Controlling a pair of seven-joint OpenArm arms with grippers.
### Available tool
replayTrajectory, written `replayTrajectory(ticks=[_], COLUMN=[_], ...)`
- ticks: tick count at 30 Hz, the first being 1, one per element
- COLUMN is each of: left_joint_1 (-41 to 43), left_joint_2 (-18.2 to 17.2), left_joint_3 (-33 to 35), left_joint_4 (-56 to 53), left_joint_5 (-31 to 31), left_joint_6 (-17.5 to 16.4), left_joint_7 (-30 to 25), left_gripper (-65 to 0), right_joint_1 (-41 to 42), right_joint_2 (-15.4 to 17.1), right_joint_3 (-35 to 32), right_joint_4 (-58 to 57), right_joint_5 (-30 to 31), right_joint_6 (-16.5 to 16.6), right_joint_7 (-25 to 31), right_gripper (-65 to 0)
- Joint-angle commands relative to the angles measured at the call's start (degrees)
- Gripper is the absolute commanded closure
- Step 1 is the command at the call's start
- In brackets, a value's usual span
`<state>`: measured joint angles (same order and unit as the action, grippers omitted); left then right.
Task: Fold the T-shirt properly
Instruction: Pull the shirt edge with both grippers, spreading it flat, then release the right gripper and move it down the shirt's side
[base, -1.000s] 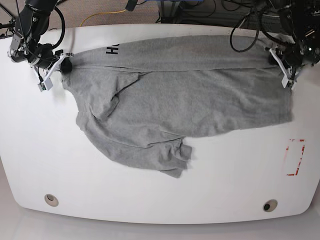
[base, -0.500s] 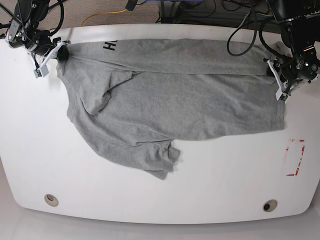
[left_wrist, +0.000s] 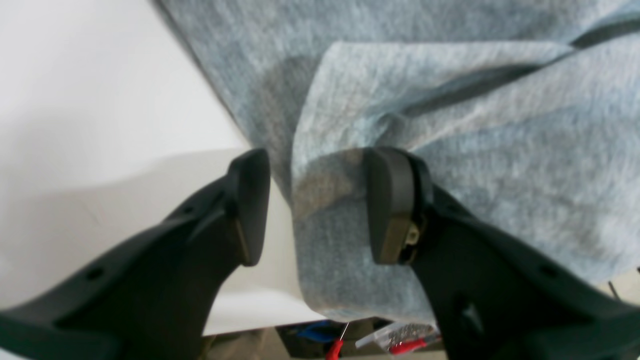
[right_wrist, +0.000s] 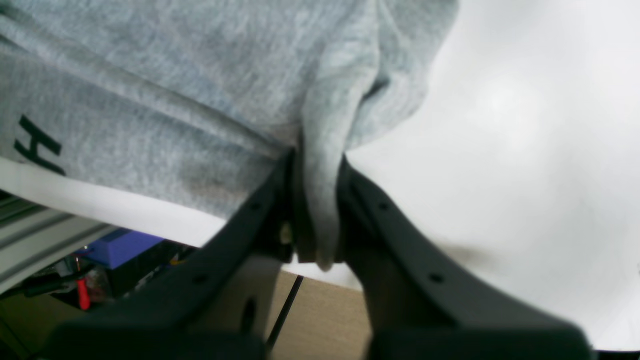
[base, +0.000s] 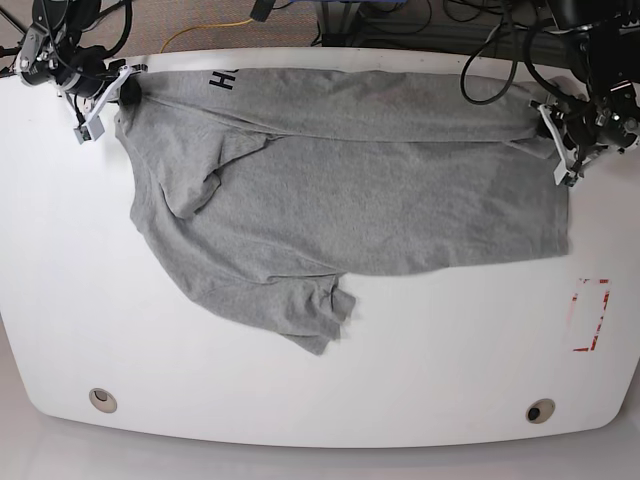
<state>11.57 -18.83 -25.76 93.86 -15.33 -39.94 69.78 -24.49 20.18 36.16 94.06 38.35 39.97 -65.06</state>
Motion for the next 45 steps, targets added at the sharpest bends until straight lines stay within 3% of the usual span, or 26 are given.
replayTrajectory(ticks=[1, 6, 9, 11, 15, 21, 27, 35, 41, 45], left_joint_1=[-0.6, -0.4, -0.4, -0.4, -0.4, -0.4, -0.2, 0.8, 0.9, 0.9], left_joint_2=[-2.0, -2.0, -2.0, -1.8, -1.8, -1.7, -1.7, -1.6, -1.6, -1.6], left_joint_3=[-0.3, -0.4, -0.3, -0.3, -0.3, -0.3, -0.3, -0.3, -0.3, -0.3], left_joint_4=[1.7, 8.1, 11.9, 13.4, 14.6, 14.7, 14.6, 14.5, 14.3, 14.3], left_joint_5=[0.1, 0.1, 0.2, 0.2, 0.2, 0.2, 0.3, 0.4, 0.5, 0.5], left_joint_6=[-0.1, -0.1, -0.1, -0.1, -0.1, -0.1, -0.1, -0.1, -0.1, -0.1], left_joint_7=[0.0, 0.0, 0.1, 0.1, 0.1, 0.1, 0.1, 0.1, 0.1, 0.1], left_gripper=[-28.9, -29.2, -29.2, -29.2, -29.2, -29.2, -28.9, -28.9, -28.9, -28.9], right_joint_1=[-0.3, -0.5, -0.3, -0.2, -0.1, 0.0, 2.7, 8.2, 12.2, 15.5], right_joint_2=[1.1, 1.1, 1.1, 1.1, 1.8, 4.2, 4.3, 4.0, 2.3, 2.1], right_joint_3=[0.5, 3.4, 5.2, 6.3, 6.9, 6.8, 6.4, -0.3, -4.6, -9.0], right_joint_4=[1.1, 1.1, 1.1, 1.1, 1.1, 1.1, 1.2, 3.2, 1.3, -2.4], right_joint_5=[0.2, 0.2, 0.9, 2.7, 6.5, 14.7, 21.7, 24.8, 24.2, 21.7], right_joint_6=[0.0, 0.0, 0.0, 0.0, 0.0, 0.0, 0.0, 0.0, 0.0, 0.0], right_joint_7=[-0.3, -0.3, -0.3, -0.3, -0.3, -0.3, -0.3, -2.4, -2.4, -2.4], right_gripper=[-2.7, -6.7, -20.3, -33.9, -48.2, -44.1, -43.8, -42.0, -19.0, -11.6])
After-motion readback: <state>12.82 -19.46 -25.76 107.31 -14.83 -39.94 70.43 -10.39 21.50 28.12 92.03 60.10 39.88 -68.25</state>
